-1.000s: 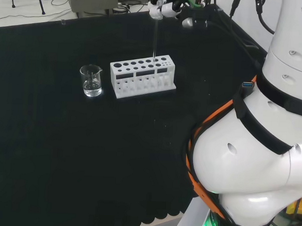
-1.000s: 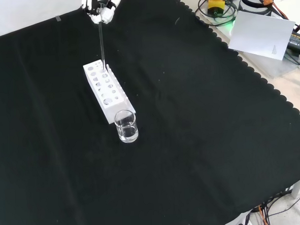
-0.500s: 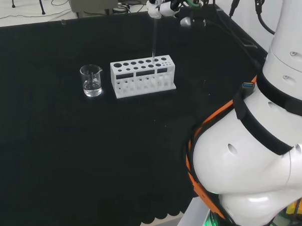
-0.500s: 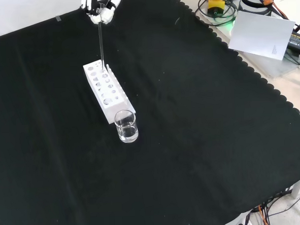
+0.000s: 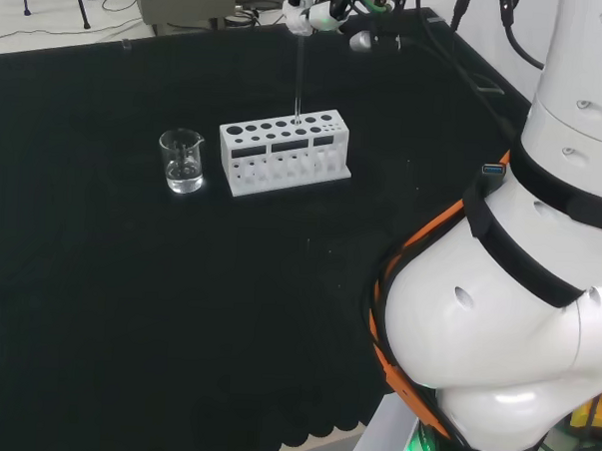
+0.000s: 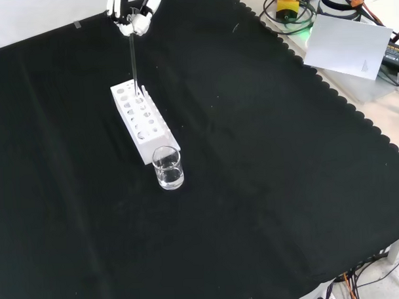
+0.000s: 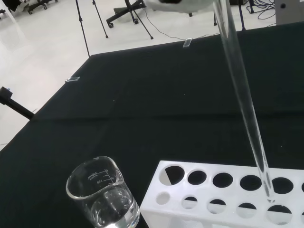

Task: Put the glass rod back on the white test tube rack.

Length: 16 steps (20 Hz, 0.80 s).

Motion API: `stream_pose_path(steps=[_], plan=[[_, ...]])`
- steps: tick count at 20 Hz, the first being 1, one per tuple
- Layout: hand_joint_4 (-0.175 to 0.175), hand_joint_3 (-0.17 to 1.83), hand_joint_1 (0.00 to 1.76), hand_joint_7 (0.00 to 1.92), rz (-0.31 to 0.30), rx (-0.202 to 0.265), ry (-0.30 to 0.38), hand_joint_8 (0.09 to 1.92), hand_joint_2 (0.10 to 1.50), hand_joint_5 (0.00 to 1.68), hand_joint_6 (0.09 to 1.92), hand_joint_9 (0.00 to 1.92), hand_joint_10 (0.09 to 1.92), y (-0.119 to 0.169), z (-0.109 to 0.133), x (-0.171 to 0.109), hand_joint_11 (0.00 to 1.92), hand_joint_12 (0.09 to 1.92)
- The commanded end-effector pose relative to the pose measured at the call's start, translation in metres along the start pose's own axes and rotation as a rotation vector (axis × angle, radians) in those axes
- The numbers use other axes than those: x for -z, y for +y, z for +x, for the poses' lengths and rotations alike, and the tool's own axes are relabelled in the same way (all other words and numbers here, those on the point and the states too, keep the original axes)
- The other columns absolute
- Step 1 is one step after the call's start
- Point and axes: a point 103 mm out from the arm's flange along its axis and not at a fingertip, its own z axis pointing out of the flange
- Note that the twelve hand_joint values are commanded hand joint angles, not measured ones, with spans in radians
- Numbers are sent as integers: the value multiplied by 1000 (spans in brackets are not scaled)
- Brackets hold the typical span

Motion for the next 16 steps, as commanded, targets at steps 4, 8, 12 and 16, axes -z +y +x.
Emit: stream_pose_path(steps=[4,8,12,16], plan=[[-175,0,1280,940,1,-3,12,1386,1108,1144,435,1573,1085,-3,-5,-5,1626,891],[-175,0,1280,940,8,-4,11,1386,1108,1144,434,1574,1086,-9,-7,-10,1627,891],[-175,0,1280,940,19,-2,10,1386,1108,1144,434,1574,1086,-10,-6,-14,1627,891],[-175,0,1280,940,33,0,20,1386,1108,1144,434,1574,1086,-9,-8,-24,1627,891]])
